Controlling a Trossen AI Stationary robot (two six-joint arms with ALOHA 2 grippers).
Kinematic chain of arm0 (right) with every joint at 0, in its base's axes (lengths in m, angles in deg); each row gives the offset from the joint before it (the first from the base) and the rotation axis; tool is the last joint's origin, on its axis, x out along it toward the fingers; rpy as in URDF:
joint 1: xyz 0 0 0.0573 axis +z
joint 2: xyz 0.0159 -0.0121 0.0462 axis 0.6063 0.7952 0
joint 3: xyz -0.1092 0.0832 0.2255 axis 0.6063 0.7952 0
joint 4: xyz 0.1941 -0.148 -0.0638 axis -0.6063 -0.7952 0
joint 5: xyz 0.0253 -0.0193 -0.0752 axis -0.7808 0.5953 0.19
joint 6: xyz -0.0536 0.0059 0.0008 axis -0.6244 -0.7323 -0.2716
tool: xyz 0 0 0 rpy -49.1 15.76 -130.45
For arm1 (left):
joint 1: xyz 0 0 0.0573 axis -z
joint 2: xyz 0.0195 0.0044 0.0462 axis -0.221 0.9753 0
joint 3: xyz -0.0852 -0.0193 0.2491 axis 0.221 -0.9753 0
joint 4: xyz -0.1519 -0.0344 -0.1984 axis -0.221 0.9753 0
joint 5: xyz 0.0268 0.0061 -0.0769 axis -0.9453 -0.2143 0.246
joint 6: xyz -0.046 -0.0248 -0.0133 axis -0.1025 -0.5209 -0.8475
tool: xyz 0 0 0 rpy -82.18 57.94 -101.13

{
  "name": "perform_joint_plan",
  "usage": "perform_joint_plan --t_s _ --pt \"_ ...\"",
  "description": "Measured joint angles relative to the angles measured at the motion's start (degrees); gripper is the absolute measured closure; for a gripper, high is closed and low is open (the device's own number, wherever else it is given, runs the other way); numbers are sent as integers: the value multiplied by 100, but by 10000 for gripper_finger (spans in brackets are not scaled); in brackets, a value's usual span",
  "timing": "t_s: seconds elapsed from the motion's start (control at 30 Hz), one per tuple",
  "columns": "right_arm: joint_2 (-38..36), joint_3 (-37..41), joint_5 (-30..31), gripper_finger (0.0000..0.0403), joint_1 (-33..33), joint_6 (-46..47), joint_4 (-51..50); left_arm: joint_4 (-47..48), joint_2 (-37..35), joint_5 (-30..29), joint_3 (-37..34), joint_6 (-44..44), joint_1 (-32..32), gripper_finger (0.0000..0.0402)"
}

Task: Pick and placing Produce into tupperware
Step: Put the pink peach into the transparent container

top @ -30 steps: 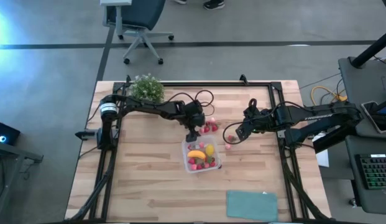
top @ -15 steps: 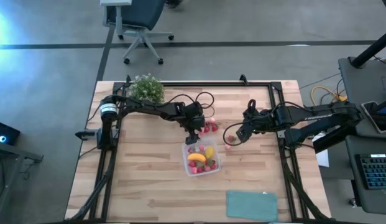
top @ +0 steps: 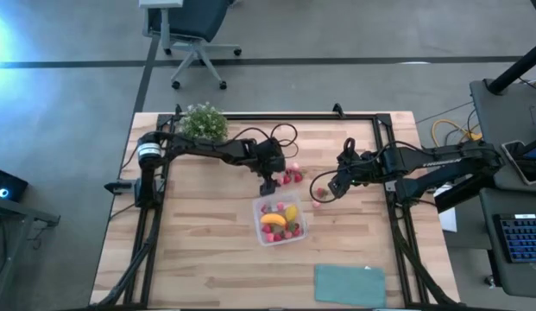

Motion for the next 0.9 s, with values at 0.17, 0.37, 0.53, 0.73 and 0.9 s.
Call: perform_joint_plan --t_s 0.17,0.37,0.53,0.73,0.9 --pt "0 2 14 159 -2 17 -2 -10 65 -15 0 47 -16 141" --pt "0 2 26 162 -2 15 -2 -24 187 -20 -7 53 -29 141" --pt "0 2 28 162 -2 5 0 -178 327 -30 -13 54 -29 141" --pt "2 2 33 162 -2 4 0 -182 332 -114 -15 61 -29 141" --pt "1 2 114 163 -2 -16 0 -200 337 -172 -18 65 -31 151"
